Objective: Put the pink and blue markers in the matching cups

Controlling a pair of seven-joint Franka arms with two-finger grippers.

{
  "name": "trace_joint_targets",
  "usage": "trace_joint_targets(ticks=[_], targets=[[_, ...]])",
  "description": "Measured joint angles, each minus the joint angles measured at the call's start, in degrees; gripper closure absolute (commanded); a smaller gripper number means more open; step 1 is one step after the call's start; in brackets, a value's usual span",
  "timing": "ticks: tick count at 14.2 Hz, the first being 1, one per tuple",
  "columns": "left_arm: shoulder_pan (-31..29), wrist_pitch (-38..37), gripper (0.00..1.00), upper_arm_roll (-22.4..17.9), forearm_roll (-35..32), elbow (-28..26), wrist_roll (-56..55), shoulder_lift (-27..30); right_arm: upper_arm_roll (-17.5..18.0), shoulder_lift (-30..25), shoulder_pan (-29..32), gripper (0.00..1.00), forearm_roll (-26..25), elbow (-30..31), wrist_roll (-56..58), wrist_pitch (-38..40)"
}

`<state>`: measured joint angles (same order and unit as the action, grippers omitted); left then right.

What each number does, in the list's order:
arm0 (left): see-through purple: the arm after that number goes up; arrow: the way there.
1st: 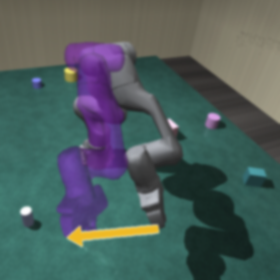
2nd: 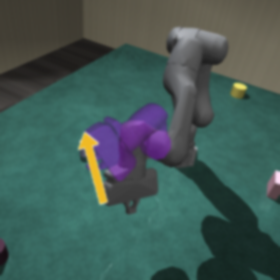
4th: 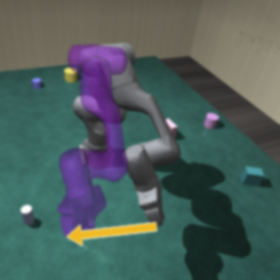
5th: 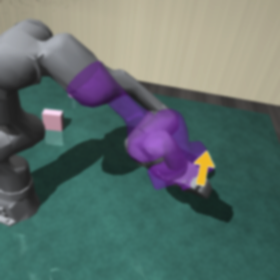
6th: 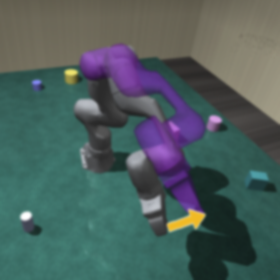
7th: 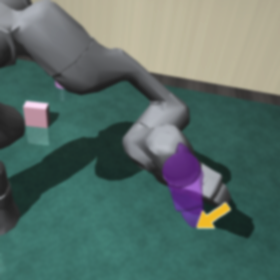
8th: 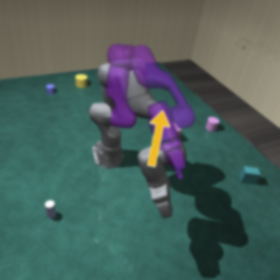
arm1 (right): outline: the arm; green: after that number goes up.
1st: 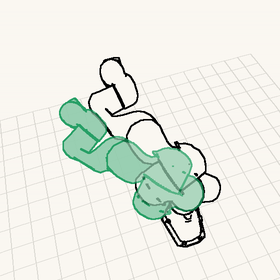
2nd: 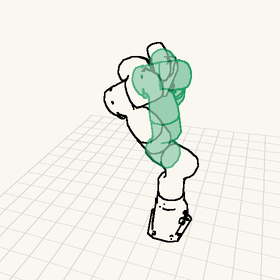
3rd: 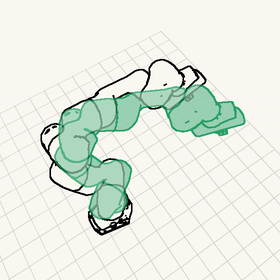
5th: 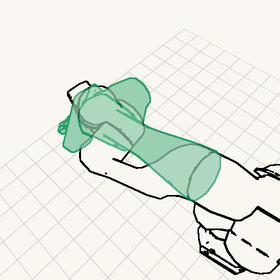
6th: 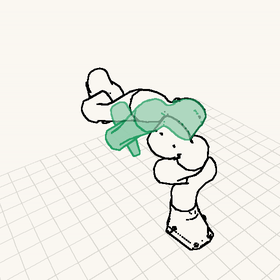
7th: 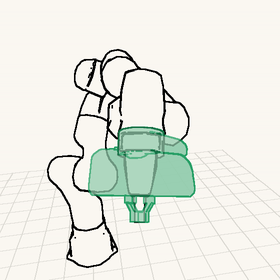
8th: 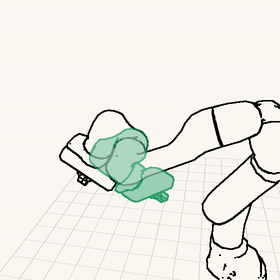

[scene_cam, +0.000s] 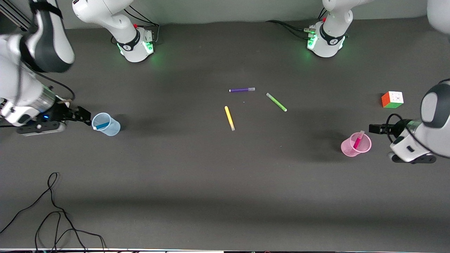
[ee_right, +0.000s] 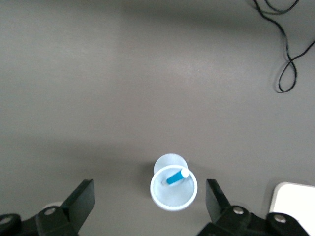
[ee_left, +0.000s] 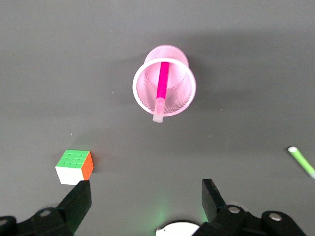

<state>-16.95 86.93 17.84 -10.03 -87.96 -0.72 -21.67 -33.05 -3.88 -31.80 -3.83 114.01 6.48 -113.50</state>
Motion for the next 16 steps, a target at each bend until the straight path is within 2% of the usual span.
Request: trace_joint_targets(ticks=[3, 5, 6, 8, 9, 10, 12, 14, 16], targets=[[-0.1, 3.8, 0.0, 0.0, 1.1, -5.5, 1.7, 7.5, 0.2, -1.4, -1.4, 0.0, 0.4, -7.0, 0.0, 7.7], [-0.2, 4.4, 0.0, -0.1, 2.8, -7.3, 2.1, 11.2, 1.7, -2.5, -1.2, 0.0, 0.4, -11.2, -0.7, 14.3], [-0.3, 4.6, 0.0, -0.3, 4.2, -7.6, 2.1, 12.8, 3.9, -3.1, 0.3, 0.0, 0.4, -13.1, -2.2, 17.7], [0.0, 4.5, 0.0, -1.6, 7.2, -7.6, 2.1, 15.7, 12.5, -4.7, 7.4, 0.0, 0.5, -15.0, -4.1, 21.7], [1.5, 4.3, 0.0, -3.8, 8.2, -7.5, 2.4, 16.9, 16.3, -5.7, 10.6, 0.0, 0.5, -15.0, -4.4, 22.4], [4.5, 3.6, 0.0, -7.1, 8.9, -7.2, 2.8, 17.9, 18.6, -6.6, 12.4, 0.0, 0.5, -14.7, -4.6, 22.7], [11.4, 2.6, 0.0, -12.9, 9.4, -6.5, 2.9, 19.0, 19.9, -7.6, 14.4, 0.0, 0.7, -13.8, -4.8, 22.5], [14.7, 2.5, 0.0, -14.3, 9.4, -6.4, 2.5, 19.1, 20.8, -7.4, 17.3, 0.0, 2.0, -12.8, -4.8, 21.8], [15.8, 2.5, 0.0, -14.5, 9.4, -6.3, 1.4, 19.1, 23.7, -6.6, 20.6, 0.0, 2.5, -12.3, -4.8, 21.3]])
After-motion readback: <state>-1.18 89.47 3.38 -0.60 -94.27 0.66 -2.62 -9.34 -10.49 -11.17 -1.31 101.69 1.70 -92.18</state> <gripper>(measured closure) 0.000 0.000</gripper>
